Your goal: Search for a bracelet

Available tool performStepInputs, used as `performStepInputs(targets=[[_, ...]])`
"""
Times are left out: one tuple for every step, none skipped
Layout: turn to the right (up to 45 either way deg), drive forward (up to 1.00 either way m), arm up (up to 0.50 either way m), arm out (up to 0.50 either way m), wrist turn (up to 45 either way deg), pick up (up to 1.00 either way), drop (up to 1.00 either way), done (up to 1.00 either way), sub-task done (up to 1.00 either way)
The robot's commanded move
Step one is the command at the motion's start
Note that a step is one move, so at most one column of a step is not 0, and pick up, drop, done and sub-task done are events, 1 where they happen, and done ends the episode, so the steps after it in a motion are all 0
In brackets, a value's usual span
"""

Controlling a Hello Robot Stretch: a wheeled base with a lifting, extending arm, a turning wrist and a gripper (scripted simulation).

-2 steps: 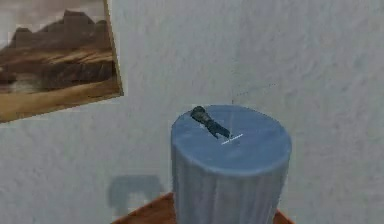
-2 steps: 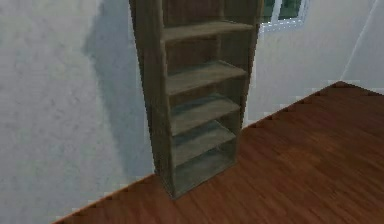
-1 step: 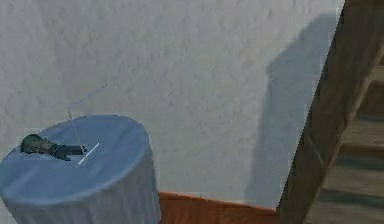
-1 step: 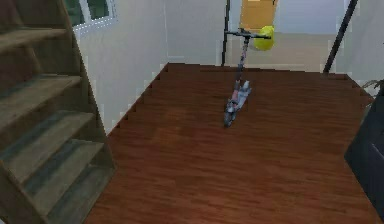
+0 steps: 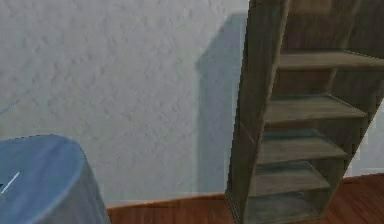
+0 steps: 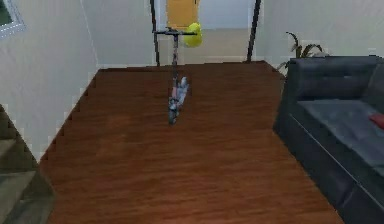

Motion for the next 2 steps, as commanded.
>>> performStepInputs(targets=[[0.0,0.35,0.0,0.0,0.0,0.0,0.0,0.0,0.0],[-45.0,0.0,0.0,0.0,0.0,0.0,0.0,0.0,0.0]])
